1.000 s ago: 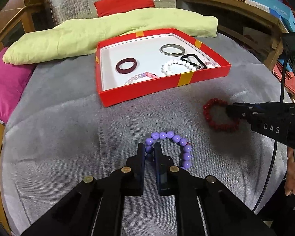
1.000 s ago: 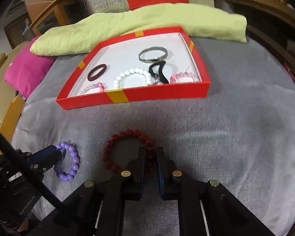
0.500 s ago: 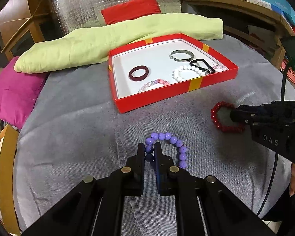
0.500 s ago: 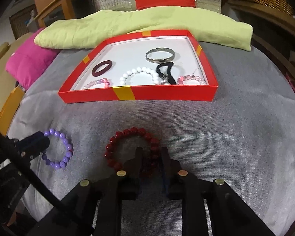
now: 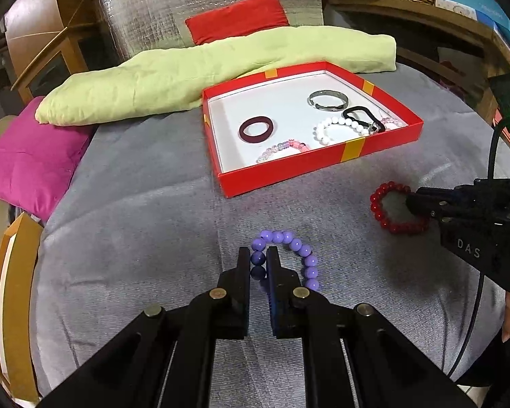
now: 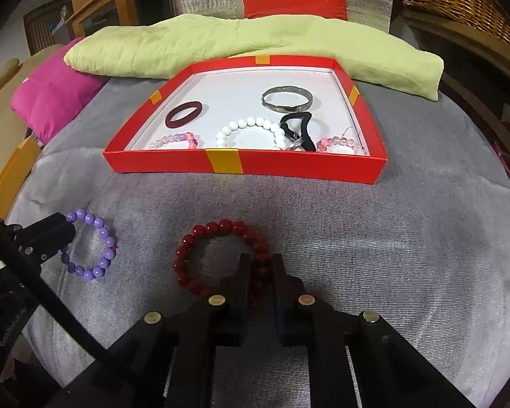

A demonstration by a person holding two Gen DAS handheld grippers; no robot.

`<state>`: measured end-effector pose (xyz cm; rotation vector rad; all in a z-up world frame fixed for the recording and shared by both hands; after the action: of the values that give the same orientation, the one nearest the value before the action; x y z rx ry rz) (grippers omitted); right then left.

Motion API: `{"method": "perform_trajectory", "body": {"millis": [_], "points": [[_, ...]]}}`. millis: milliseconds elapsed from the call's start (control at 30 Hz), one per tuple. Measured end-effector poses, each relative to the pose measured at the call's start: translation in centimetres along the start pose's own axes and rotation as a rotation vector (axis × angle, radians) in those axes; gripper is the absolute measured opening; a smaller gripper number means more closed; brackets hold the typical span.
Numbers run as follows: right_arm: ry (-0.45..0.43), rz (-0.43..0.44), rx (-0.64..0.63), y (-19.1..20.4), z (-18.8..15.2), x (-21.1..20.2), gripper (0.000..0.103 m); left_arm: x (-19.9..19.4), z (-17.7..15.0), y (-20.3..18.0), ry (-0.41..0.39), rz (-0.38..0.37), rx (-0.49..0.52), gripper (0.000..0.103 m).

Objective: Organize jewelry
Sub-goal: 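Close left tool on purple bracelet while right tool grasps red bead bracelet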

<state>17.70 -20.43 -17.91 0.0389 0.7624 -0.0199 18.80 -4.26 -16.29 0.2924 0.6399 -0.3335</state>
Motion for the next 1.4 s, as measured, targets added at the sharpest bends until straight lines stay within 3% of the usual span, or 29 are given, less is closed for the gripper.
{"method": "perform_trajectory", "body": {"millis": [633, 967, 1300, 1333, 1400], "points": [[-0.069, 0.008, -0.005, 0.1, 0.8, -1.2, 0.011, -0.4, 0.3, 0.6, -0.008, 0.018, -0.01, 0.009], [-0.081, 0.025, 0.075, -2.3, 1.2, -1.8, 0.011, -0.6, 0.5, 2.4, -0.021, -0.053, -0.106, 0.009], [-0.023, 0.057, 0.125, -3.1, 0.7, -1.1, 0.011, 0.1, 0.4, 3.4, -0.017, -0.121, -0.172, 0.009], [-0.017, 0.049, 0.12, -3.1, 0.6, -1.0, 0.013, 0.4, 0.3, 3.4, -0.005, -0.125, -0.176, 0.009], [0.001, 0.039, 0.117, -3.1, 0.5, -0.7, 0.027, 0.7, 0.1, 3.3, 0.01, -0.131, -0.18, 0.009]]}}
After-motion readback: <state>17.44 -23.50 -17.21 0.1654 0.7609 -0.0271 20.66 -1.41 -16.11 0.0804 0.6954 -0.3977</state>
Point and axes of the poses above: each gripper's, at about its wrist camera, not at the fingertips, and x roughly the way its jaws point, y to its left, z to its top, the point moved 2 cm from there along x, roughly the way its jaws point, and after that the axes turned 11 degrees about -y, right-handed, at the moved point
